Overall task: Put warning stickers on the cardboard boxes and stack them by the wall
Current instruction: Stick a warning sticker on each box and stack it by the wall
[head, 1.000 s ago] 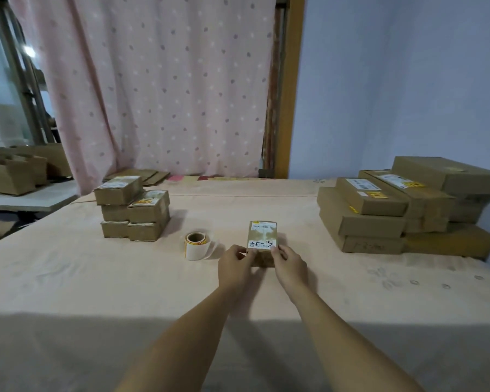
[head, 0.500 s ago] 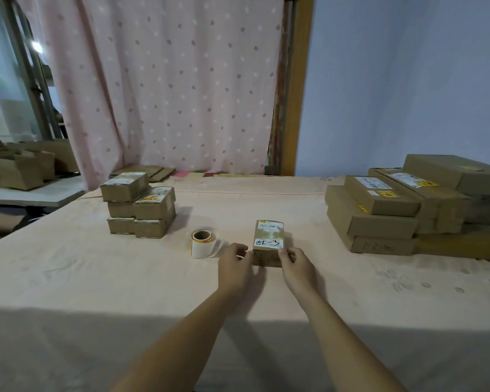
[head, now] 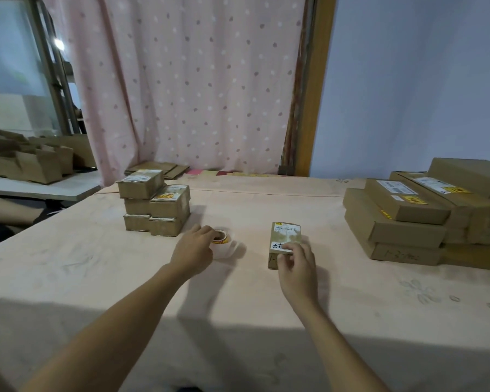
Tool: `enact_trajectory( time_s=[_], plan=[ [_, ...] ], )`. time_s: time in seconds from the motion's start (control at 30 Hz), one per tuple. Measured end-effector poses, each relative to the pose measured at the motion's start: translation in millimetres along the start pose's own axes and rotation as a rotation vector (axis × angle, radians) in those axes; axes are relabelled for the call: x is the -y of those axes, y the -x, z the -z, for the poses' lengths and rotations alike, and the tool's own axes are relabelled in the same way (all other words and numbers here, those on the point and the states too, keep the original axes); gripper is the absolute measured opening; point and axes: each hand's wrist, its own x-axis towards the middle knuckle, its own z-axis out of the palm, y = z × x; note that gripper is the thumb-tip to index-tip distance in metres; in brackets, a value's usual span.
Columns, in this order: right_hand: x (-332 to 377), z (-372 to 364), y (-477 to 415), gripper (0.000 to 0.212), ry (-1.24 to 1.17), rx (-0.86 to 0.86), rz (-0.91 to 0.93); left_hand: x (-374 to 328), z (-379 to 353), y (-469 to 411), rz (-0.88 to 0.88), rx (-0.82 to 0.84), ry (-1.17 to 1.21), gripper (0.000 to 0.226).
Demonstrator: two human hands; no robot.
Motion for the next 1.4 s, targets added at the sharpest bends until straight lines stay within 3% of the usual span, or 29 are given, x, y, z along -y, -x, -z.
enact_trajectory(
  time_s=[0.17, 0.23, 0.33, 0.47, 0.57, 0.7, 0.9, 1.1, 1.23, 1.4],
  plan=[
    [24, -23, 3, 0.017, -0.047, 0.128, 0.066, 10, -8, -6, -0.133, 0.013, -0.127, 0.049],
    [28, -28, 4, 0.018, -0.047, 0.206, 0.06, 8, -8, -9, -0.123, -0.005, -0.112, 0.031],
    [33, -33, -1, 0.024, 0.018, 0.281, 0.135, -2, -2, -16, 0.074, 0.02, 0.156, 0.008],
    [49, -31, -13, 0.037, 0.096, 0.364, 0.196, -12, 10, -30, 0.411, 0.127, 0.687, 0.028],
    [61, -29, -19, 0.049, 0.151, 0.381, 0.263, -22, 23, -37, 0.488, 0.11, 0.998, 0.038],
    [71, -29, -25, 0.06, 0.163, 0.378, 0.276, -36, 35, -42, 0.536, 0.133, 1.158, 0.027],
    [72, -25, -39, 0.044, 0.139, 0.319, 0.208, -56, 47, -48, 0.669, 0.129, 1.274, 0.031],
    [69, -23, -47, 0.031, -0.235, 0.217, -0.008, -63, 49, -51, 0.587, 0.146, 1.309, 0.034],
    [63, -19, -53, 0.022, -0.57, 0.222, -0.219, -57, 49, -49, 0.445, 0.213, 1.3, 0.021],
    [67, -11, -55, 0.024, -0.793, 0.29, -0.419, -52, 46, -43, 0.251, 0.303, 1.204, 0.027]
  ],
)
